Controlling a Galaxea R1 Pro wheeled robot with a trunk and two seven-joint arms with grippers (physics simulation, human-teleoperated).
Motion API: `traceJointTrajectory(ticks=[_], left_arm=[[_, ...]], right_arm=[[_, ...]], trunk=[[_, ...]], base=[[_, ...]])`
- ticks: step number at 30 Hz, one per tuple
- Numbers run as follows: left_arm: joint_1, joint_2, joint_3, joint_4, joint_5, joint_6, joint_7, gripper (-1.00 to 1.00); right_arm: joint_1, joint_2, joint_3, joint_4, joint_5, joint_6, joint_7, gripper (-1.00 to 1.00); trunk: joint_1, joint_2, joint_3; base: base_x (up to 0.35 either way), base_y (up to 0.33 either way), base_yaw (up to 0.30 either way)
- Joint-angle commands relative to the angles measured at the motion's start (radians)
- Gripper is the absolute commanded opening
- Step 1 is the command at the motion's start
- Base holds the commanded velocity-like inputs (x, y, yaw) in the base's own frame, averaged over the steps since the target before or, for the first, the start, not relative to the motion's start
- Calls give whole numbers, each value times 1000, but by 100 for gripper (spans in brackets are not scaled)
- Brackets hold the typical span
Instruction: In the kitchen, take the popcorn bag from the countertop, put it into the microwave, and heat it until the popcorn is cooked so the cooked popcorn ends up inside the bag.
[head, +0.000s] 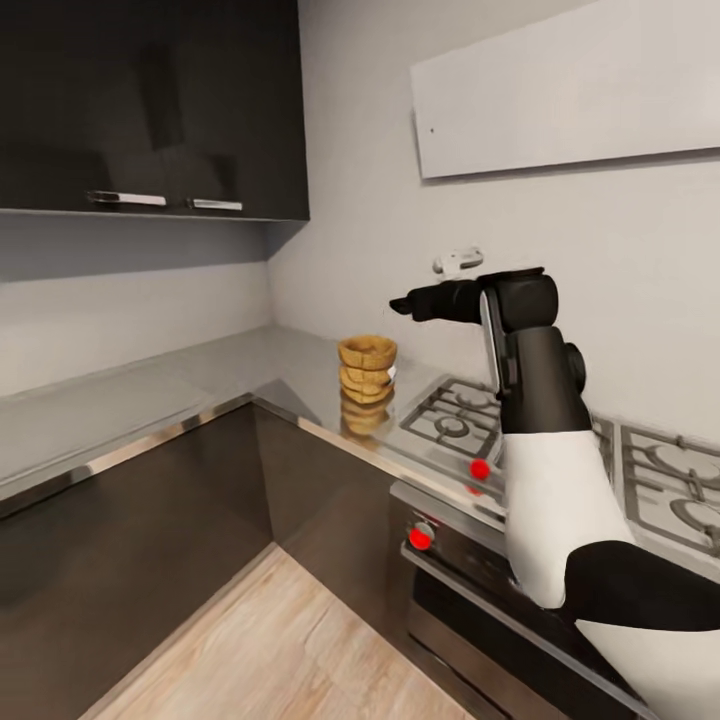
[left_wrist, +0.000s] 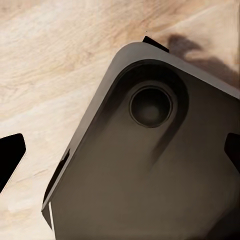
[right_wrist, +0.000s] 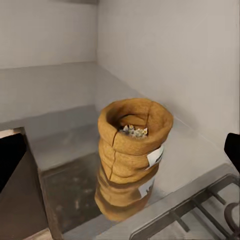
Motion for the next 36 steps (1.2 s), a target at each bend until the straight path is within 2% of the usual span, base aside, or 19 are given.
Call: traceJointTrajectory(ticks=[1, 4, 5, 7, 11, 36], left_arm=[[0, 0, 7, -1, -4, -1, 1, 100], [0, 0, 7, -1, -1, -1, 1, 100], [0, 0, 7, -1, -1, -1, 1, 100], [0, 0, 7, -1, -1, -1, 1, 100], [-1, 0, 8, -1, -1, -2, 1, 100], [-1, -2, 8, 1, -1, -12, 1, 100]], right_arm=[[-1, 0, -1, 4, 11, 3, 7, 100], [-5, 0, 0, 11, 22, 3, -4, 100], [-6, 0, 0, 11, 25, 3, -22, 100], [-6, 0, 0, 17, 22, 3, -100, 100], [-6, 0, 2, 20, 17, 3, -143, 100], [-6, 0, 5, 51, 16, 3, -147, 100]], trunk=[[1, 0, -1], [1, 0, -1], [1, 0, -1], [1, 0, -1], [1, 0, -1], [1, 0, -1]], base=[[324, 158, 0], [324, 158, 0], [324, 158, 0], [324, 158, 0], [323, 161, -48], [289, 230, -294]])
